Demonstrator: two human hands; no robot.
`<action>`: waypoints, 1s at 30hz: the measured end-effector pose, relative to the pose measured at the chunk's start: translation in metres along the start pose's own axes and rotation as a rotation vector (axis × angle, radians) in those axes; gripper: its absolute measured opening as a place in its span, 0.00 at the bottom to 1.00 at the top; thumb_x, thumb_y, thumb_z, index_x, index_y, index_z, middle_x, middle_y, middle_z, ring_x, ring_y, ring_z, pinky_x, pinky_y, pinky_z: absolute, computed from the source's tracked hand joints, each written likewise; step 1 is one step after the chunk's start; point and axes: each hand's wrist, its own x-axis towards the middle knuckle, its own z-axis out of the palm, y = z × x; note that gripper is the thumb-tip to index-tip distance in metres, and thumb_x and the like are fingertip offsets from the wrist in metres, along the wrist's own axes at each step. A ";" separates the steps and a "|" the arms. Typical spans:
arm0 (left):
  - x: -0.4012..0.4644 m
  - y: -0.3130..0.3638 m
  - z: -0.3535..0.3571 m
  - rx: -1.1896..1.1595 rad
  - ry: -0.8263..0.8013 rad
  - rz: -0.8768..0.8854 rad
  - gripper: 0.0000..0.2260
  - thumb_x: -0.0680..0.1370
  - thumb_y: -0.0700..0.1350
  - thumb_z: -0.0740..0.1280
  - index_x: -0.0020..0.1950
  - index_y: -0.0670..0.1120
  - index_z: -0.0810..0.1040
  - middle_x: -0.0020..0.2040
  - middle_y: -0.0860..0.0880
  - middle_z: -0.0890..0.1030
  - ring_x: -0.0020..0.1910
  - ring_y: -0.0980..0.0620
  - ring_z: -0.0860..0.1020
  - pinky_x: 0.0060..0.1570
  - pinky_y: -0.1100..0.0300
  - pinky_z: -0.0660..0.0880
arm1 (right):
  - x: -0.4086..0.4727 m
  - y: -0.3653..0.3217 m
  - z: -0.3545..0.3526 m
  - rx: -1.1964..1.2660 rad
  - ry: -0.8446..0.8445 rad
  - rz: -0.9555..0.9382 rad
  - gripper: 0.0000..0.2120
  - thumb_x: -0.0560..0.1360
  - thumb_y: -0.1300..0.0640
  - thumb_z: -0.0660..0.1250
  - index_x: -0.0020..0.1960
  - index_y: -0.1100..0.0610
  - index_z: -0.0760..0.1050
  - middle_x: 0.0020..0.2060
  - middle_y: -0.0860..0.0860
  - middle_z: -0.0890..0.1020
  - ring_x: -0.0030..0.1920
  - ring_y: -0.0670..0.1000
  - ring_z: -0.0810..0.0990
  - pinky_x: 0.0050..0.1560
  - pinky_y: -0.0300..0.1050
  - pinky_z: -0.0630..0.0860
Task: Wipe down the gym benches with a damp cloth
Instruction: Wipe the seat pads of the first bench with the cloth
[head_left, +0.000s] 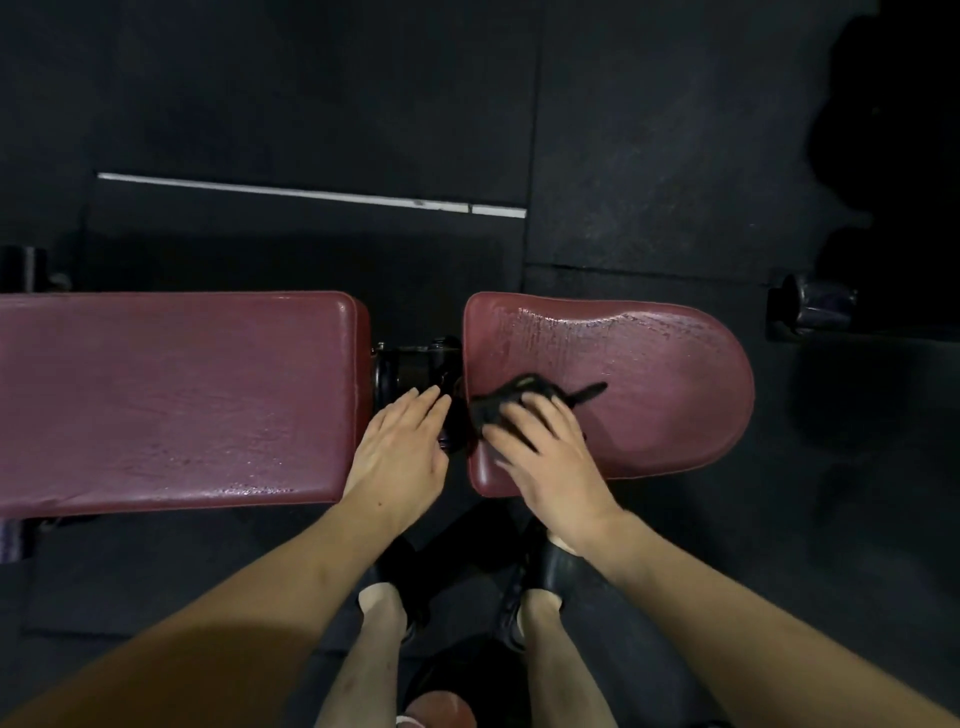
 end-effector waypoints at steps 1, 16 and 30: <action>-0.002 -0.001 0.001 -0.003 0.001 -0.003 0.28 0.83 0.45 0.58 0.83 0.48 0.58 0.83 0.51 0.59 0.82 0.51 0.54 0.80 0.51 0.54 | -0.008 0.001 -0.001 0.015 -0.036 -0.033 0.17 0.80 0.54 0.71 0.68 0.53 0.79 0.68 0.56 0.79 0.72 0.63 0.72 0.76 0.66 0.65; -0.018 -0.020 0.001 -0.025 0.029 -0.029 0.28 0.82 0.43 0.59 0.82 0.48 0.59 0.83 0.49 0.59 0.82 0.49 0.54 0.81 0.51 0.53 | -0.016 -0.038 0.017 0.036 0.015 -0.025 0.17 0.75 0.59 0.74 0.64 0.53 0.81 0.65 0.55 0.80 0.69 0.63 0.74 0.74 0.64 0.67; -0.024 0.022 0.005 -0.027 0.035 0.023 0.29 0.83 0.43 0.59 0.83 0.49 0.56 0.84 0.51 0.52 0.83 0.51 0.50 0.80 0.49 0.55 | -0.011 -0.052 0.014 0.078 0.167 0.479 0.18 0.78 0.56 0.71 0.68 0.54 0.80 0.68 0.55 0.78 0.72 0.63 0.71 0.74 0.67 0.65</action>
